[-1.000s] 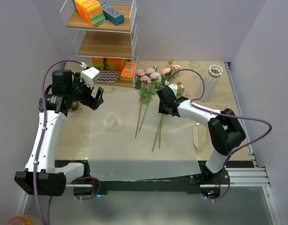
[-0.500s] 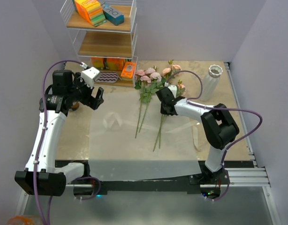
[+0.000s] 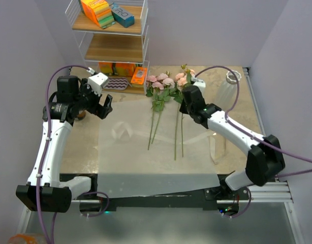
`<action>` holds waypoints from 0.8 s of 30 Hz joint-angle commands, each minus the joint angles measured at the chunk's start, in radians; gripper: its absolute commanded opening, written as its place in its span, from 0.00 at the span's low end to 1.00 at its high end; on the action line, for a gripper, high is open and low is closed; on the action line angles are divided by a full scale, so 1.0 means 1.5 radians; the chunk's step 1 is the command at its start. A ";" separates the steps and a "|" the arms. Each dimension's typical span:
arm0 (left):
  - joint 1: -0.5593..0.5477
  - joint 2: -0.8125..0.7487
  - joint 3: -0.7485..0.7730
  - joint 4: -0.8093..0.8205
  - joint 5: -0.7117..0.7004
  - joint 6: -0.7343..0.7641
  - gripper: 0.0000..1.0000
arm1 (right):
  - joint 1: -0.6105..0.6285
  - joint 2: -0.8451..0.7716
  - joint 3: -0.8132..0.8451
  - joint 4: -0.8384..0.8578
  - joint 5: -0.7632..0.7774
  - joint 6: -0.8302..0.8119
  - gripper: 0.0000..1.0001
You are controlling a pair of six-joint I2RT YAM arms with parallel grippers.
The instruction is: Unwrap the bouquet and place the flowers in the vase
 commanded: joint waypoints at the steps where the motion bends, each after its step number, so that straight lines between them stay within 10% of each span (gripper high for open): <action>1: -0.003 0.000 0.003 0.014 0.009 0.008 0.99 | 0.000 -0.109 0.005 0.023 -0.013 -0.009 0.00; 10: -0.003 0.000 0.010 0.008 0.016 0.009 0.99 | -0.001 -0.294 -0.010 0.253 -0.025 -0.258 0.00; 17: -0.003 0.000 0.008 0.019 0.018 0.007 0.99 | -0.009 -0.193 0.071 0.650 0.145 -0.585 0.00; 24: -0.003 0.015 0.002 0.046 0.018 0.014 0.99 | -0.087 -0.080 0.201 0.737 0.144 -0.618 0.00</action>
